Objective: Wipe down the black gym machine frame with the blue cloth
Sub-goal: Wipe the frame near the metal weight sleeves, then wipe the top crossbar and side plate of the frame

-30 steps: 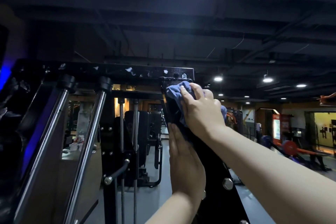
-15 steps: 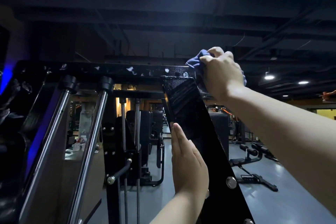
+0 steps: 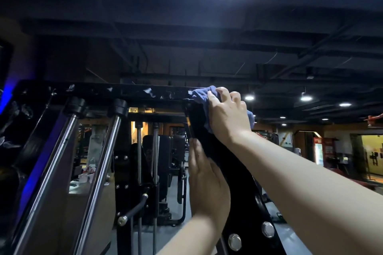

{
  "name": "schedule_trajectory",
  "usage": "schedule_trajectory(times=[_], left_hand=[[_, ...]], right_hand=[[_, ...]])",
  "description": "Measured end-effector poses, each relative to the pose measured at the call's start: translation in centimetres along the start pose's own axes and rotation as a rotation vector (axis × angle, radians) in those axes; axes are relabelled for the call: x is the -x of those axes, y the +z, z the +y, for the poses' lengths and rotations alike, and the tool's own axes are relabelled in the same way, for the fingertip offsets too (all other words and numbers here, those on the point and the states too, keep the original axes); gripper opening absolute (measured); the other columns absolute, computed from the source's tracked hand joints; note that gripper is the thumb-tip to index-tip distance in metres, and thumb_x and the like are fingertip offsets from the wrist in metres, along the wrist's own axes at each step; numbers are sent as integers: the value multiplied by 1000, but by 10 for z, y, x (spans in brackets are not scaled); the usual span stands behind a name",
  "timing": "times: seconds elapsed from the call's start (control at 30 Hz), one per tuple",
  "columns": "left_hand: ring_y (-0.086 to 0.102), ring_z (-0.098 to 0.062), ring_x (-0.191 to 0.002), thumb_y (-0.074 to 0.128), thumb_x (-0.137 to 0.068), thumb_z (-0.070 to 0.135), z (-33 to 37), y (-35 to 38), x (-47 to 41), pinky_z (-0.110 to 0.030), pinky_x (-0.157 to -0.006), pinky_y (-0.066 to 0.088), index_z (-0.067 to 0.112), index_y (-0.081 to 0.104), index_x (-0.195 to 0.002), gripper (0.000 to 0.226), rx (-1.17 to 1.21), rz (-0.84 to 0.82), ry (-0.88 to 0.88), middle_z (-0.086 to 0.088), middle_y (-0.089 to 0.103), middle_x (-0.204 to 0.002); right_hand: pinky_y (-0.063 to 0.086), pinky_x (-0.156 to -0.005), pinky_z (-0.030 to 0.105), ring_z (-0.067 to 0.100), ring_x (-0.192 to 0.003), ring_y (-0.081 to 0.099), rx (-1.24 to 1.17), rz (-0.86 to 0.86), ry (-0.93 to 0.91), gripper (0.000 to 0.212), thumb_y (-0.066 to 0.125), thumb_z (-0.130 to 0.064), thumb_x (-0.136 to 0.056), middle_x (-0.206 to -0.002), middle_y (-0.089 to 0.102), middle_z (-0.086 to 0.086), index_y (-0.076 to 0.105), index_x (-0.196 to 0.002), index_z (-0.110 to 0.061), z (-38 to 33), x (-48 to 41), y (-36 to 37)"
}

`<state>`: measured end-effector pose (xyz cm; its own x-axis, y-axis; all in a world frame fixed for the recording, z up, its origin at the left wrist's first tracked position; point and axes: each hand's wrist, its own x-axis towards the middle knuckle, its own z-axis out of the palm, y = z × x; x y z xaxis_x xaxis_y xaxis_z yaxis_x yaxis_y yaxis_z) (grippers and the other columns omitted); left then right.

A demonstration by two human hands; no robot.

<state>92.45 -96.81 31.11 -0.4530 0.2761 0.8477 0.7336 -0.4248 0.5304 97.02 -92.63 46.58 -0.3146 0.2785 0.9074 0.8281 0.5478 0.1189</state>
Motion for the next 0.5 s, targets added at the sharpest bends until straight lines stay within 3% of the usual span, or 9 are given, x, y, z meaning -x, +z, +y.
schedule_trajectory(times=[0.1, 0.17, 0.23, 0.33, 0.4, 0.5], left_hand=[[-6, 20, -144, 27, -107, 22, 0, 3, -2, -5, -115, 5, 40, -1, -156, 59, 30, 44, 20, 19, 2, -166], [12, 3, -152, 26, -105, 23, -6, 4, -3, -12, -118, 15, 32, 9, -161, 59, 64, 81, 61, 10, 13, -168], [16, -5, -153, 26, -103, 21, -12, 7, -5, -9, -118, 11, 19, 16, -162, 60, -5, 118, 138, 3, 16, -168], [-2, 11, -149, 22, -107, 27, -13, 8, -3, -3, -115, 1, 28, 5, -160, 55, -82, 131, 125, 9, 5, -167], [-13, 22, -141, 19, -107, 30, -10, 5, 1, 1, -111, -3, 36, -3, -154, 53, -33, 76, 91, 18, -4, -165], [-13, 25, -140, 16, -105, 34, -6, 2, 3, 3, -109, -4, 41, -5, -151, 51, 8, 78, 67, 23, -3, -164]], right_hand=[[36, -95, 44, 38, -127, 36, 25, 52, 27, 68, 60, -27, -93, -156, 31, 9, 32, -154, -17, -26, -10, 3], [36, -94, 44, 38, -126, 38, 33, 91, -118, 69, 62, -26, -91, -153, 34, 6, 33, -154, -17, -40, -15, 5], [36, -93, 44, 33, -123, 39, -1, 96, -278, 69, 67, -30, -88, -150, 37, 0, 39, -150, -21, -47, -23, 3], [38, -84, 39, 29, -112, 46, -48, 103, -393, 53, 69, -39, -82, -134, 46, -9, 54, -131, -29, -35, -30, -3], [38, -83, 39, 31, -114, 47, -31, 90, -283, 55, 72, -43, -77, -134, 47, -6, 56, -128, -29, -15, -28, -2], [37, -96, 45, 37, -127, 38, -45, 14, 62, 75, 76, -39, -80, -153, 33, 5, 44, -145, -22, 3, -25, 1]])
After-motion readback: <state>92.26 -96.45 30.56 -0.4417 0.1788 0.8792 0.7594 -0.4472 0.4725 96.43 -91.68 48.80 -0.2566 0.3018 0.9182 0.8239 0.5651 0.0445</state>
